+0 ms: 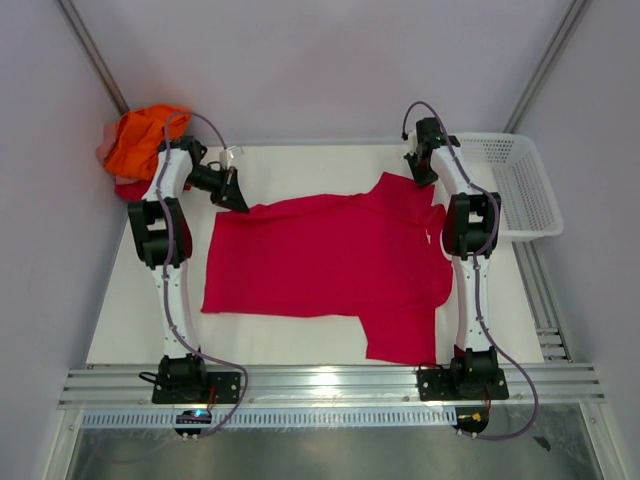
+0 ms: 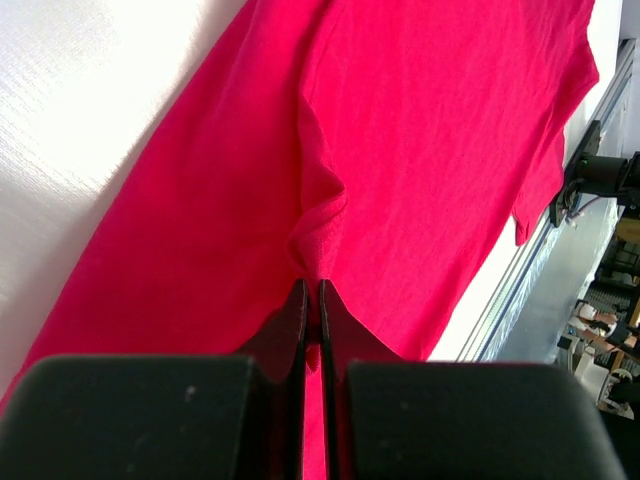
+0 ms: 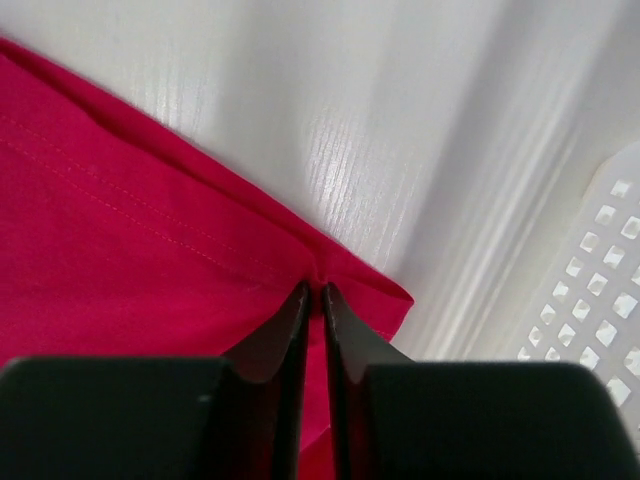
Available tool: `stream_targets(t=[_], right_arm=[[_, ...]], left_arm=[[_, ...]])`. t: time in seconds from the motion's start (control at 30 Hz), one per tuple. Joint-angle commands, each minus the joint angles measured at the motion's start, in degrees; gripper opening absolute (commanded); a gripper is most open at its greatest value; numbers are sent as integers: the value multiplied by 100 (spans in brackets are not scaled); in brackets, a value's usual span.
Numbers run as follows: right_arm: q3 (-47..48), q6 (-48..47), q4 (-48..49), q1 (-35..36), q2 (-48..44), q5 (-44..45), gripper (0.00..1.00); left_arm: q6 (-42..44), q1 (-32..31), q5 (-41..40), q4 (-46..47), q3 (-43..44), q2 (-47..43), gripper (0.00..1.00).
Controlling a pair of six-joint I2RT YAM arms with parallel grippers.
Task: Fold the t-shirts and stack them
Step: Grap the side of the flattened tshirt furthest away from the robot with both arms
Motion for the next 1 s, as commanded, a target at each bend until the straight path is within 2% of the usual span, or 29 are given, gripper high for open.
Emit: stream_targets(t=[0.0, 0.03, 0.37, 0.53, 0.73, 0.97], right_arm=[[-93, -78, -286, -56, 120, -31, 13], [-111, -78, -286, -47, 120, -40, 3], [-515, -192, 118, -47, -275, -163, 3], [-726, -131, 461, -47, -976, -391, 3], [-506, 36, 374, -39, -1549, -830, 3], [-1050, 10, 277, -21, -2331, -1270, 3]], left_arm=[[-47, 8, 202, -565, 61, 53, 0], [-47, 8, 202, -565, 61, 61, 0], [-64, 8, 219, -547, 35, 61, 0], [-135, -1, 80, -450, 218, -96, 0], [-100, 8, -79, -573, 501, -308, 0], [102, 8, -53, -801, 343, -562, 0]])
